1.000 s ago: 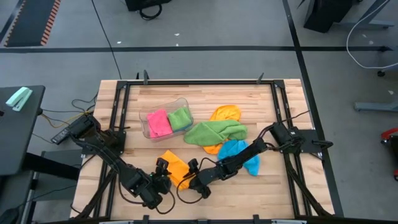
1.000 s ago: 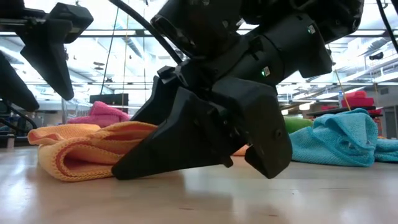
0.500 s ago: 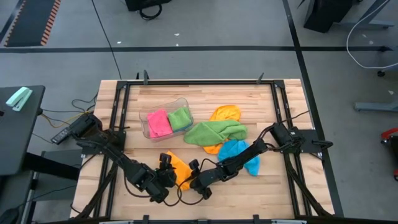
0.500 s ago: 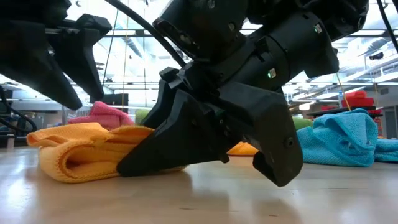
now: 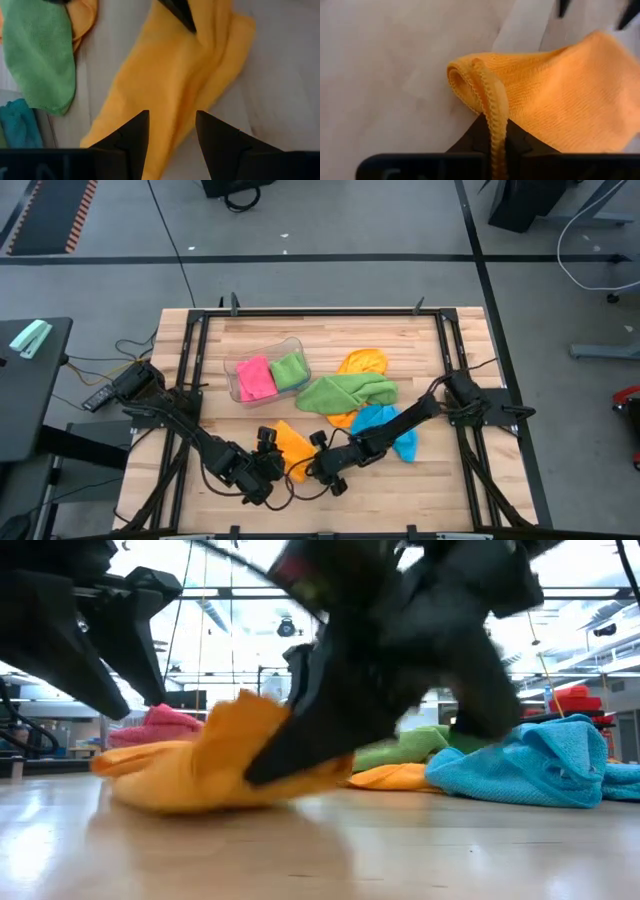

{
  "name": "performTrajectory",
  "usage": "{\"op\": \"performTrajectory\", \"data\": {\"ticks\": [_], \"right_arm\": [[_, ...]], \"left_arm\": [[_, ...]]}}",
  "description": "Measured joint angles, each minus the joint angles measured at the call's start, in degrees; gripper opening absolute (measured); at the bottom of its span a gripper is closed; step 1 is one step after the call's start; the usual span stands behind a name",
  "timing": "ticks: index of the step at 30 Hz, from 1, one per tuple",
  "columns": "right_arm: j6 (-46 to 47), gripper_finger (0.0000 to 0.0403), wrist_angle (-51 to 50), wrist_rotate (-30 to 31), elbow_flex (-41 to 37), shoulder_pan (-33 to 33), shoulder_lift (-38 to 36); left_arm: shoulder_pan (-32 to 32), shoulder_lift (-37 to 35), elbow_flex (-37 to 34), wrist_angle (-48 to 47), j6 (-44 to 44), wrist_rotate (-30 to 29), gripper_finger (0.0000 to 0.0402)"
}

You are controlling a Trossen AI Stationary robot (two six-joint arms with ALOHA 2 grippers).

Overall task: Fold microfiber towels
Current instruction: Fold the bottom yellow microfiber towel

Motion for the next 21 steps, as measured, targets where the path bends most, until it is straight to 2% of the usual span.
{"op": "performTrajectory", "data": {"ticks": [6, 11, 14, 21], "right_arm": [[7.12, 0.0023, -8.14, -6.95, 0.00, 0.46, -2.58], [12.04, 0.0023, -9.73, -11.53, 0.02, 0.79, -2.90], [15.01, 0.0023, -9.57, -11.90, 0.04, 0.79, -2.90], [20.32, 0.0023, -12.29, -11.64, 0.04, 0.90, -4.68]], "left_arm": [[-1.20, 0.00, 0.00, 0.40, 0.09, 0.00, 0.0172], [0.13, 0.15, 0.00, 6.35, 0.04, -1.64, 0.0172], [1.42, 0.44, 0.00, 12.31, 0.06, -2.08, 0.0172], [1.99, 5.02, -0.02, 19.05, -0.78, -2.08, 0.0172]]}}
